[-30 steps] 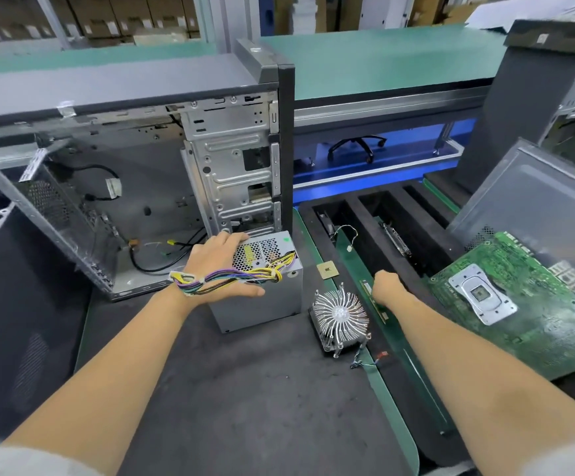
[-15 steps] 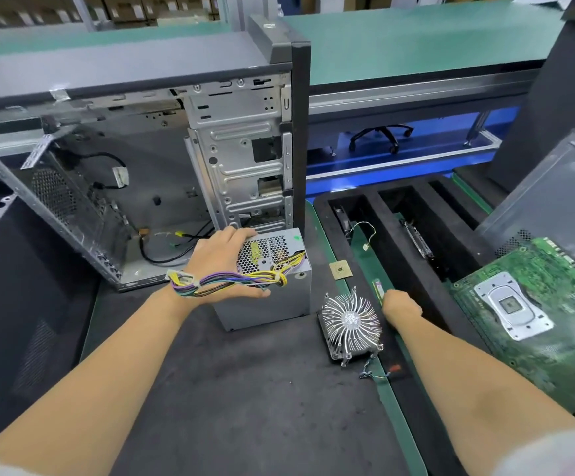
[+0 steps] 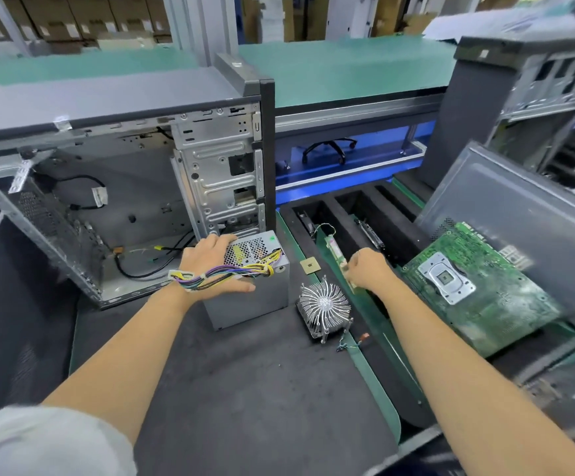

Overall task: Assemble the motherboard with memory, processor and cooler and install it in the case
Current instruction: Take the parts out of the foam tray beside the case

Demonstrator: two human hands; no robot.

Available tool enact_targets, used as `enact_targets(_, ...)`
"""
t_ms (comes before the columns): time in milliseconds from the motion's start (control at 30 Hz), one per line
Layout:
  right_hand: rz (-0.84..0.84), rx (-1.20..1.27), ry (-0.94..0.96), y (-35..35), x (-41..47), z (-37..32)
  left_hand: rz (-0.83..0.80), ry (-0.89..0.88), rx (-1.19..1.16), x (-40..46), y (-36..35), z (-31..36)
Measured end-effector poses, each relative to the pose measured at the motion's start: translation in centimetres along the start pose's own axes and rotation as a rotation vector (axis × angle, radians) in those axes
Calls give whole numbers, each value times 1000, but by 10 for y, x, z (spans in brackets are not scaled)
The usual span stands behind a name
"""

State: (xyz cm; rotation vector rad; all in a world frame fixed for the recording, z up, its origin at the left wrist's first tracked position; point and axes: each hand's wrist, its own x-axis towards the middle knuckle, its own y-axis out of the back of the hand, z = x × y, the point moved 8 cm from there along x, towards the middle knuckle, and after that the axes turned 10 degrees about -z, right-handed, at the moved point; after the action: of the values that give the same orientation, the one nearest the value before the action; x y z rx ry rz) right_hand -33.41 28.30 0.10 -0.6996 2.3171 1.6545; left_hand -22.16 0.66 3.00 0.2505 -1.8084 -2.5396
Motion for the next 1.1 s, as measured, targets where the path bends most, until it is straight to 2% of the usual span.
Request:
enact_targets(67,-52,83,91,1,-33,-22,0,1,0,1,-1,-2)
enact_targets(167,-306,207,176,-25,-84,-42,4,-4,3,1,-1,-2)
enact_targets(233,-429,174,177,-47,-108,-43,17,-17,19,0,0,-1)
enact_targets(333,-499,76,105,-80,-120,-34,29,-27,40,-1,0,1)
enact_targets(467,-453,-98,2,-111,-115,-23,27,-29,47,-1,1,3)
enact_targets(533,-413,-286,-17,-119,-116,-23,25,-26,52,-1,1,2)
enact_targets(600,-271,-421,32,-111,-120,-32,22,-22,54,-2,1,1)
enact_targets(700,-145,-414,97,-81,-125,-55,4,-19,63,-1,0,1)
enact_targets(800,135,-389,296,-25,-120,-115,-7,-28,79,-2,0,3)
enact_targets(867,286,-527,409,-4,-111,-156,-26,-46,109,-3,-1,6)
enact_targets(900,273,-627,450,-4,-103,-172,-38,-64,116,-4,-2,6)
enact_targets(967,125,-782,543,-17,-85,-193,-62,-113,100,-6,1,7)
enact_targets(1033,-52,-797,618,-33,-69,-203,-103,-150,23,-13,6,5)
enact_targets(1100,-118,-778,634,-44,-58,-210,-111,-150,-179,-21,12,-1)
